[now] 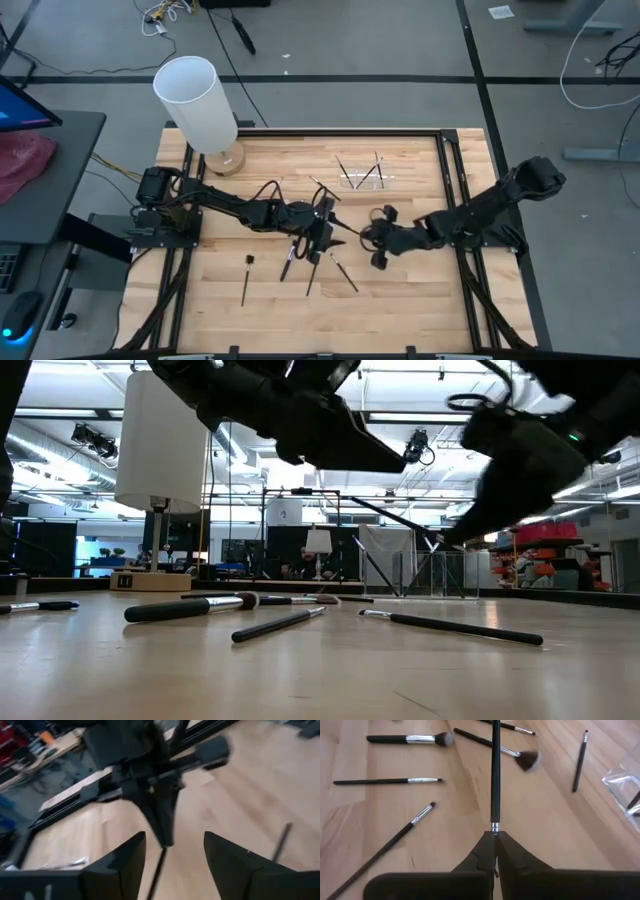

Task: Put items in baskets/containers
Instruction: Put the black liner brush into the transparent organizer

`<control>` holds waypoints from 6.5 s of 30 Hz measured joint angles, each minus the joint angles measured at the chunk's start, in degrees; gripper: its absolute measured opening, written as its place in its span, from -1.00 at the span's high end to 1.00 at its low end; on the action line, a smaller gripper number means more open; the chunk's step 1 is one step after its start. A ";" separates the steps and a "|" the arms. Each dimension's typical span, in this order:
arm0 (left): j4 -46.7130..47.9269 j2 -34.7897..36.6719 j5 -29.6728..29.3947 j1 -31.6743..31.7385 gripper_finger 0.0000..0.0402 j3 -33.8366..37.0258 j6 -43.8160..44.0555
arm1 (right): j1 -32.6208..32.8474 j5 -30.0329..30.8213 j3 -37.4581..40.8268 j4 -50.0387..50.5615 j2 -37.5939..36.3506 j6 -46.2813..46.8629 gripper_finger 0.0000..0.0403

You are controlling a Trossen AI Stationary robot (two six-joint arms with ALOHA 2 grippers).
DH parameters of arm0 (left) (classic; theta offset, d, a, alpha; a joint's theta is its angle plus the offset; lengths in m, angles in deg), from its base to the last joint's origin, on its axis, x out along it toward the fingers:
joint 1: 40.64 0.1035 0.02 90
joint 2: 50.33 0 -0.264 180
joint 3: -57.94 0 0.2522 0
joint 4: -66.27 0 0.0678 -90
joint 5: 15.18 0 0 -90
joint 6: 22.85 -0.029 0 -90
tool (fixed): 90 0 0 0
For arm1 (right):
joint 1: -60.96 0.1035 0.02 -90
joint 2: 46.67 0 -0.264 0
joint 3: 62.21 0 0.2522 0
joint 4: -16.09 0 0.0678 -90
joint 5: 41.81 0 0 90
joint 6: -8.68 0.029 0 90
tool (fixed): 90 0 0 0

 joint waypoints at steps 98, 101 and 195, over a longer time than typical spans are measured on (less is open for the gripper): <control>-18.05 -0.74 -16.27 -3.95 0.90 0.07 6.53 | 14.37 30.38 9.58 -73.88 8.34 -35.56 0.41; -17.97 -0.74 -16.27 -3.95 0.90 0.07 6.51 | 13.76 26.16 9.58 -74.06 8.34 -33.14 0.43; -1.65 -0.87 -8.05 0.83 0.10 0.07 19.99 | -38.29 -7.57 -0.45 -6.54 -10.05 -3.99 0.95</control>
